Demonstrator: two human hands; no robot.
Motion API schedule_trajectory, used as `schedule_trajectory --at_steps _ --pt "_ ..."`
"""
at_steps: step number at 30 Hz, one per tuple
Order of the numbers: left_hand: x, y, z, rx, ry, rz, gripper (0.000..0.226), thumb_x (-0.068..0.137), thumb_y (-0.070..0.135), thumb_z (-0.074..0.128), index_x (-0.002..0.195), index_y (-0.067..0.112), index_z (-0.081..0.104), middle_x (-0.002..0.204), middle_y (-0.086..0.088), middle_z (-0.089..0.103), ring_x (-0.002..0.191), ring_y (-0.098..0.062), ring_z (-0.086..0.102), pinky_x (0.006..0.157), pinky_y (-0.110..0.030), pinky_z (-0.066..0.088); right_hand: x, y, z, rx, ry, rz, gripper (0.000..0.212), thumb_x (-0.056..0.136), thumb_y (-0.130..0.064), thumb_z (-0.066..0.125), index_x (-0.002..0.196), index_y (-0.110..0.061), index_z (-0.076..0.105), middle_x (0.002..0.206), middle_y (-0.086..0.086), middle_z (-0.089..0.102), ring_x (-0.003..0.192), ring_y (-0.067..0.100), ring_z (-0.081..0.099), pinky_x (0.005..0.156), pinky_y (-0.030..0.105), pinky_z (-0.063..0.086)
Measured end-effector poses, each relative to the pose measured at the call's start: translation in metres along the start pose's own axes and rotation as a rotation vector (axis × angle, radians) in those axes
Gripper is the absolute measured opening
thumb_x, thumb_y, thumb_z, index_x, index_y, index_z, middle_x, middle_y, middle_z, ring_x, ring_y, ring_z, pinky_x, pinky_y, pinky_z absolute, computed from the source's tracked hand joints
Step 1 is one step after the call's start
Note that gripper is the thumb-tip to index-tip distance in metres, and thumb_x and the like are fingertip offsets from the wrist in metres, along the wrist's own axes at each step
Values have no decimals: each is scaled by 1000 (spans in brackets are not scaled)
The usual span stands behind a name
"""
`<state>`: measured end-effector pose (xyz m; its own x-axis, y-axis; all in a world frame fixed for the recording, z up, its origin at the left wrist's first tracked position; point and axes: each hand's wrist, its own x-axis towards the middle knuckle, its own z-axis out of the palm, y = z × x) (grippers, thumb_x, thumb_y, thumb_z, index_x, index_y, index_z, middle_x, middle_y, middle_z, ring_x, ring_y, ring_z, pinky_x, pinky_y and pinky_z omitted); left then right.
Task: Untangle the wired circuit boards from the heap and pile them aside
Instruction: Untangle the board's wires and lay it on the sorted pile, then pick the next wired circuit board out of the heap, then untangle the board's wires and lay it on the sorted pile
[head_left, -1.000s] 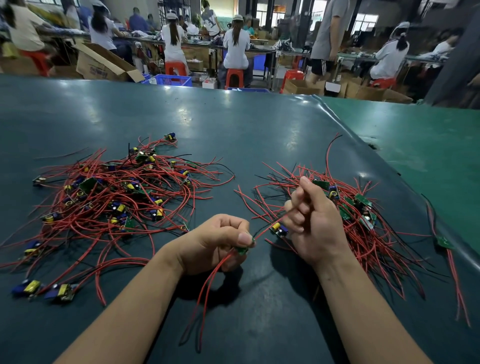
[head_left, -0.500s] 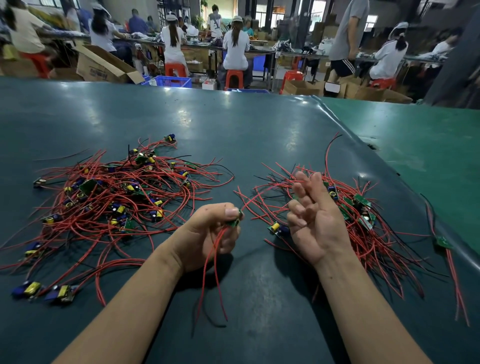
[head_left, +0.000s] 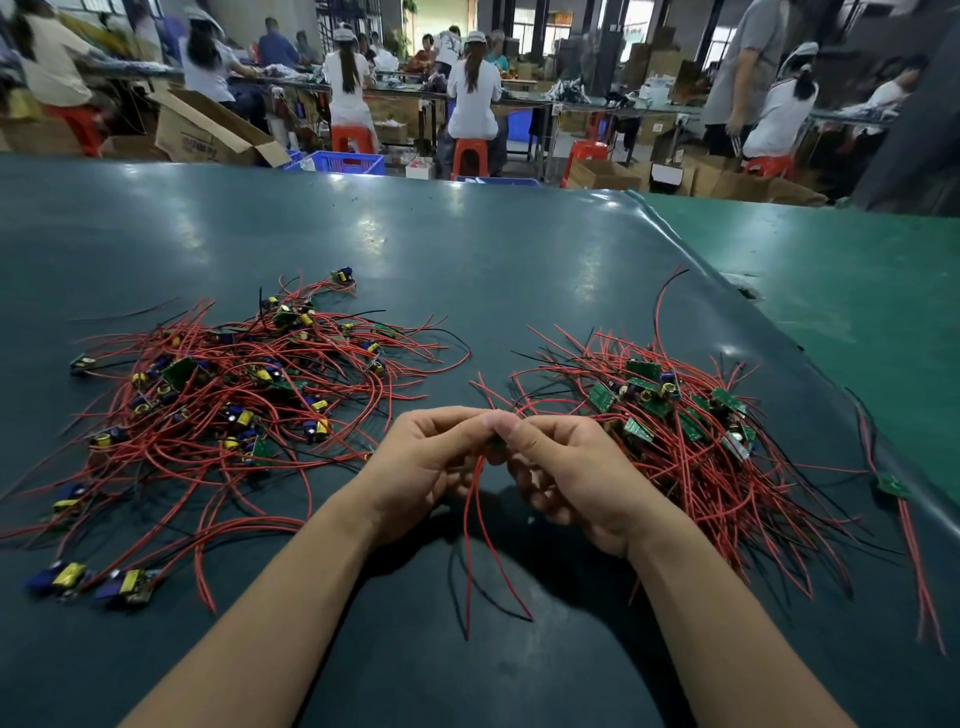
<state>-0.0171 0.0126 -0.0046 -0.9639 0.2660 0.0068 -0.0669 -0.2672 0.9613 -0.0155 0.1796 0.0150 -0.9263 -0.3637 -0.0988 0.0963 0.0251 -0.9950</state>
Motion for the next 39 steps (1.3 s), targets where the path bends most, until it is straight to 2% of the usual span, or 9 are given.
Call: schedule_trajectory --at_steps 5,9,12,16,21,29,32,35,39 --pt "2 2 1 -40 21 9 35 79 43 63 93 16 78 67 1 58 50 -8 45 42 -17 37 0 -1 -1 -44 99 -133 27 88 -36 68 69 -16 70 50 -2 51 35 10 41 33 15 28" --pt "7 7 -4 -135 373 144 30 84 41 63 82 14 75 63 4 52 51 -6 43 43 -19 31 3 -1 -3 27 649 -456 29 95 -26 64 70 -13 65 57 -1 61 35 10 43 33 19 33" --pt "9 11 -11 -184 548 253 27 96 26 56 79 10 69 58 3 49 49 -8 40 42 -21 28 6 -5 -7 400 850 -409 23 98 -28 59 84 -11 65 87 5 75 35 10 51 30 18 36" --pt "8 7 -7 -32 540 324 27 98 19 54 78 7 68 54 3 49 45 -9 38 41 -20 30 10 0 -3 559 787 -125 39 99 -40 53 106 -3 64 98 10 75 38 11 56 31 17 38" --pt "8 6 -7 7 525 349 25 98 17 54 80 5 67 50 5 48 41 -7 36 40 -19 30 10 -2 -2 471 714 -162 26 97 -39 58 95 -13 64 99 6 72 41 13 57 31 19 38" --pt "8 3 -8 6 482 325 24 97 18 56 79 8 68 53 2 50 40 -9 35 38 -17 27 5 -8 -24 662 567 -20 63 90 -66 47 108 -8 63 86 3 76 47 10 59 37 17 42" --pt "8 3 -6 26 477 316 23 96 17 57 79 7 68 53 2 50 39 -9 34 38 -17 27 10 -7 -24 733 478 -30 58 91 -62 48 105 -7 61 82 4 75 43 8 55 35 16 39" --pt "7 3 -5 55 469 306 22 96 14 57 80 5 68 54 1 51 42 -10 36 39 -18 28 16 -9 -23 770 428 -72 44 86 -55 56 98 -12 61 58 -2 62 35 5 41 31 14 29" --pt "7 3 -3 79 462 292 19 95 10 56 81 3 67 53 2 52 44 -11 35 40 -19 27 20 -7 -14 566 410 -186 18 88 -29 65 77 -16 71 54 -3 50 37 5 38 34 13 26"
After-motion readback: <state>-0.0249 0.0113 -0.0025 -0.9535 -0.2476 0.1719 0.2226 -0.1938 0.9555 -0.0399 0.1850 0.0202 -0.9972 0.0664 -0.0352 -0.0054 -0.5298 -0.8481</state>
